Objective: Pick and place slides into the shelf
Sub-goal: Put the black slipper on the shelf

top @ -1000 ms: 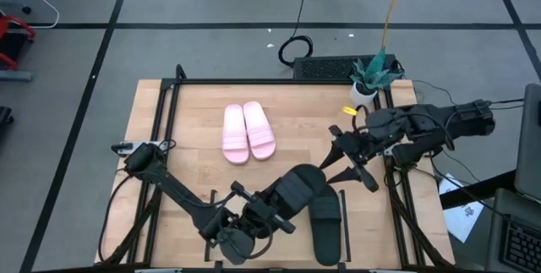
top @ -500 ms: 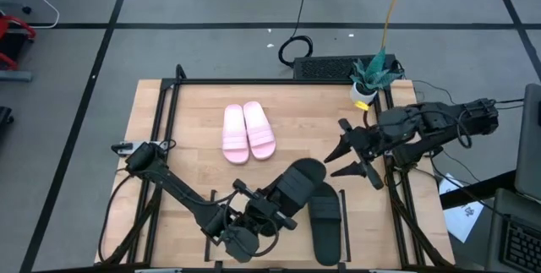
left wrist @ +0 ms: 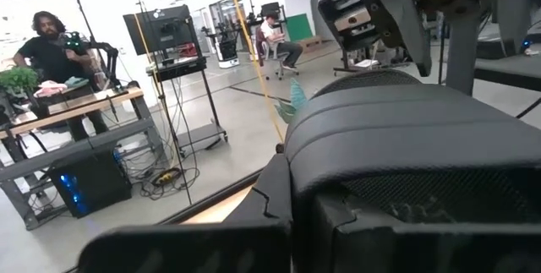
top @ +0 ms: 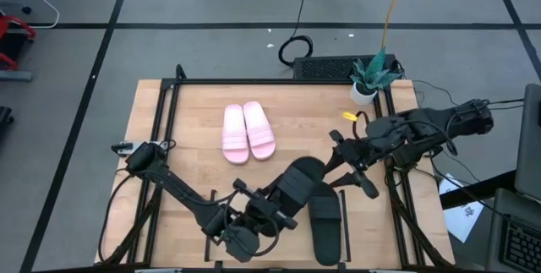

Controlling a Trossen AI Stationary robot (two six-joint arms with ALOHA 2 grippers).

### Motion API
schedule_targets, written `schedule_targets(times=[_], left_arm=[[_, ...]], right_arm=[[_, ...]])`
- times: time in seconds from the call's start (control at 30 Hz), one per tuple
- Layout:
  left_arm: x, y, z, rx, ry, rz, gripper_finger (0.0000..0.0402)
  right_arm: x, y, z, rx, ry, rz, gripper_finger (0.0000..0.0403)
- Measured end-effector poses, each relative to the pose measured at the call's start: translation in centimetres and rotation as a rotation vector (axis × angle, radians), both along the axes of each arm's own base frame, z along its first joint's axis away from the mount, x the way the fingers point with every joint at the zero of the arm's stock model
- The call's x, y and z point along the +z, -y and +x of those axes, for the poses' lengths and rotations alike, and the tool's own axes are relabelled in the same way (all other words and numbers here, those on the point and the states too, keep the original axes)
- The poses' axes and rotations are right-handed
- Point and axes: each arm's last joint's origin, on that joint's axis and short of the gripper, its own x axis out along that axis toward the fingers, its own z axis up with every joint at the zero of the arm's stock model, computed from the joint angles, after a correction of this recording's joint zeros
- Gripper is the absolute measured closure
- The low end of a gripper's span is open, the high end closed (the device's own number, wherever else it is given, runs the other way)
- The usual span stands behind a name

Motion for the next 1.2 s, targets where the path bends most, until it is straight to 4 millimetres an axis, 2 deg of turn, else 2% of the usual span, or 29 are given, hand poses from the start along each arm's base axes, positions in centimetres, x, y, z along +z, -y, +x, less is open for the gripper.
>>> schedule_targets(times=[0.73, 1.2], left_arm=[[0.0, 0.1, -0.1, 0.003, 0.002, -0.001, 0.0401], [0.0, -0.5, 0.3, 0.015, 0.004, -0.002, 0.0402]], right_arm=[[-2.1, -1.2, 3.4, 0.064, -0.041, -0.034, 0.0248], [-1.8, -1.5, 3.7, 0.121, -0.033, 0.068, 0.0248]])
